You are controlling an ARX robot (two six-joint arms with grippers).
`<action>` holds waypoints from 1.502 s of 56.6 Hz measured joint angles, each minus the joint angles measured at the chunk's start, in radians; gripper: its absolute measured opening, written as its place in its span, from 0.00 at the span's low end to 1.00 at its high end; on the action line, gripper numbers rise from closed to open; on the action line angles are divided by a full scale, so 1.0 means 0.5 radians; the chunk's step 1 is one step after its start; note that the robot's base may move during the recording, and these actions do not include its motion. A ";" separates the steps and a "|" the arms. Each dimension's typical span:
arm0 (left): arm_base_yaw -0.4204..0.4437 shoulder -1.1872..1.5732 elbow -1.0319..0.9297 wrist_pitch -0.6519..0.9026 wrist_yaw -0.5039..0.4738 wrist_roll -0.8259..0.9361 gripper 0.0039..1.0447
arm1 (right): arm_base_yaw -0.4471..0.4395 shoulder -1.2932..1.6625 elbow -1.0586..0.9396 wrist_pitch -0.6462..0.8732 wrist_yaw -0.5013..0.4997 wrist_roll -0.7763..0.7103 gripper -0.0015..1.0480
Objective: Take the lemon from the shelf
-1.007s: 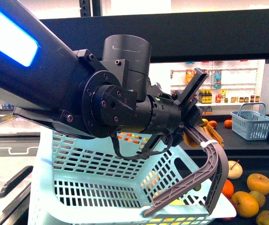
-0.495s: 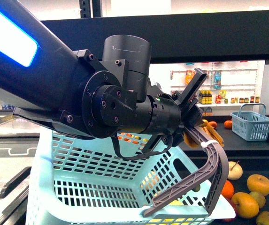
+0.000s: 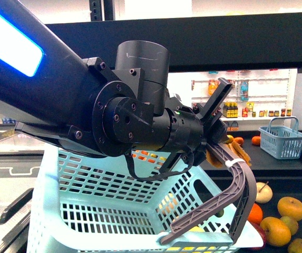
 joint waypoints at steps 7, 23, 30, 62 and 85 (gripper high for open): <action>0.000 0.000 0.000 0.000 -0.001 0.001 0.06 | 0.000 0.000 0.000 0.000 0.000 0.000 0.51; 0.000 0.000 0.000 0.000 0.000 0.000 0.06 | 0.000 0.000 0.000 0.000 0.000 0.001 0.94; 0.000 0.000 -0.014 0.085 -0.060 -0.020 0.06 | 0.000 0.000 0.000 0.000 0.000 0.000 0.93; 0.422 -0.356 -0.539 0.910 -0.896 -0.509 0.06 | 0.000 -0.002 0.000 0.000 0.000 0.000 0.93; 1.053 -0.584 -0.935 1.192 -0.821 -0.808 0.06 | 0.000 -0.002 0.000 0.000 0.000 0.000 0.93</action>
